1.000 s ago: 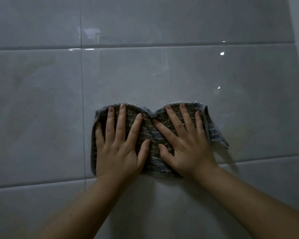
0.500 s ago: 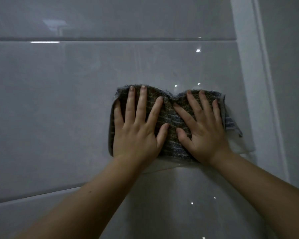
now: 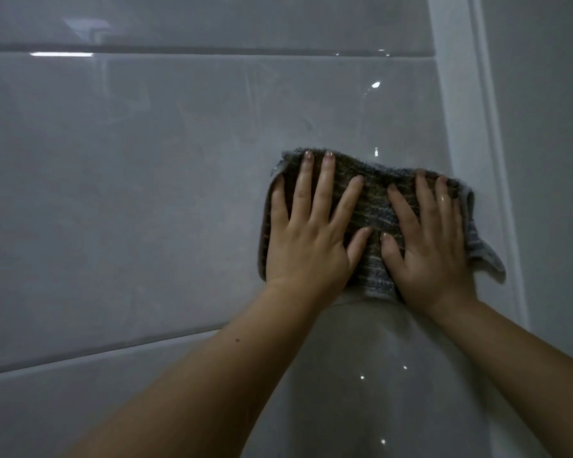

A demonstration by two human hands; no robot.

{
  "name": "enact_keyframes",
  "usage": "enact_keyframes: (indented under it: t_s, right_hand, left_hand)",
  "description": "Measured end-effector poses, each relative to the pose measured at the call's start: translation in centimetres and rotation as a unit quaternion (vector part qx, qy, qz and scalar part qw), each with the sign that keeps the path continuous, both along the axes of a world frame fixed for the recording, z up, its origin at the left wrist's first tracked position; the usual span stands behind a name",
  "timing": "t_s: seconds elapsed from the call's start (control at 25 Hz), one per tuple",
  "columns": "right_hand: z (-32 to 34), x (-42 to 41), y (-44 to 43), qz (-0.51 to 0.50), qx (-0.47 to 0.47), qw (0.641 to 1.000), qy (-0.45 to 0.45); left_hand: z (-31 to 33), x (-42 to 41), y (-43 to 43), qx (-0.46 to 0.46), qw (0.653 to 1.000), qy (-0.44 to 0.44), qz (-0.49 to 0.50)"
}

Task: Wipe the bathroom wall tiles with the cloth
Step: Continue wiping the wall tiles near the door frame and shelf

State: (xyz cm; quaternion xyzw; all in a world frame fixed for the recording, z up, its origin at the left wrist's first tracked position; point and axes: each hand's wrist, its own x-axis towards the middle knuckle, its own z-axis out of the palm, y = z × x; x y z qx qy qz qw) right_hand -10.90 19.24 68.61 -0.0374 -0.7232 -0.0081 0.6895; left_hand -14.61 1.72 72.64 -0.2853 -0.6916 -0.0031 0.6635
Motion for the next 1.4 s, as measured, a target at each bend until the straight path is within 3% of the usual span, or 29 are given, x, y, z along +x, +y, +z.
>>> enact_keyframes:
  t_s: [0.28,0.96,1.24,1.4]
  right_hand:
    - [-1.8,-0.8,-5.8,-0.01,-0.004,1.0,0.011]
    - [-0.2,-4.5,-31.1,0.016,0.102,0.995,0.014]
    - [2.9,-6.6,-43.4,0.027,0.16,0.987,0.001]
    - [8.1,-7.4,-47.2,0.022,0.124,0.992,0.008]
  left_hand:
    - [-2.9,-0.6,-6.3,-0.009,1.0,-0.006,0.004]
    - [-3.7,-4.2,-32.4,0.063,0.996,-0.001,0.069]
    - [-1.2,-5.8,-45.7,0.061,0.994,-0.01,0.086]
    - [4.8,-7.0,-49.2,0.061,0.996,0.008,0.072]
